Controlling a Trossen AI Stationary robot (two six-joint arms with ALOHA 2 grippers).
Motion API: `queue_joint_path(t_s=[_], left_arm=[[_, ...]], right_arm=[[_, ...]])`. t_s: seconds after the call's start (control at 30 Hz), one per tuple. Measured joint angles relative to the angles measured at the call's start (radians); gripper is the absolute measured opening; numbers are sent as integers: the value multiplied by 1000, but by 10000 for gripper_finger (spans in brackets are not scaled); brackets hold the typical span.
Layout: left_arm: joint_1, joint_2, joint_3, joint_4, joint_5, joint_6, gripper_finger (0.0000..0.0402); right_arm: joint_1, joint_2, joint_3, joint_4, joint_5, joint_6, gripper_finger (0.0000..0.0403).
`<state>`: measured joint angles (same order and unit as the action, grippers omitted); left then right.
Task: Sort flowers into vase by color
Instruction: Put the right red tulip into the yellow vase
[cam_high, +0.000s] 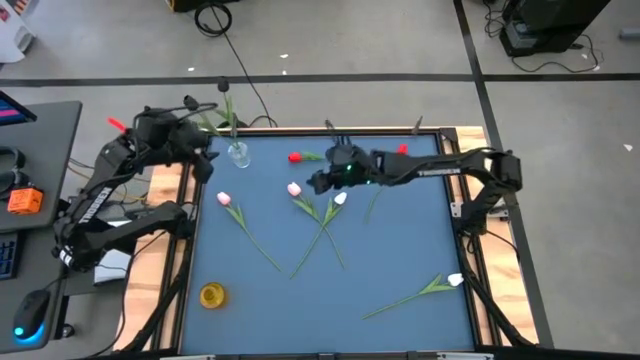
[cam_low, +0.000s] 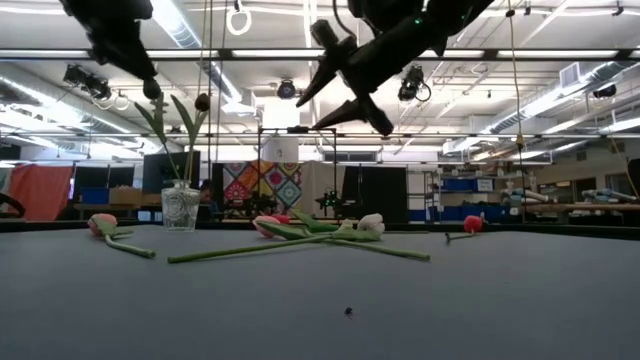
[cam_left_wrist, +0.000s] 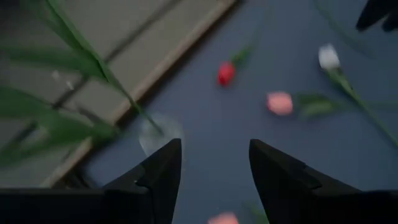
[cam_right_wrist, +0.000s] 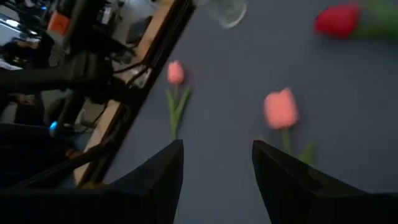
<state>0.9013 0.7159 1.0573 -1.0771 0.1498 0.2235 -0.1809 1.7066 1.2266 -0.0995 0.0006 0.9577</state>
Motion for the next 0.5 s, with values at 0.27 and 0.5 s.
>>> queue_joint_path(t_s=[0.27, 0.5], left_arm=[[-48, -6, -23, -185, 2, -119, 182], [-150, -19, -115, -132, 90, -256, 162]], right_arm=[[103, 84, 0, 12, 16, 123, 199], [189, 85, 0, -124, 32, 175, 174]])
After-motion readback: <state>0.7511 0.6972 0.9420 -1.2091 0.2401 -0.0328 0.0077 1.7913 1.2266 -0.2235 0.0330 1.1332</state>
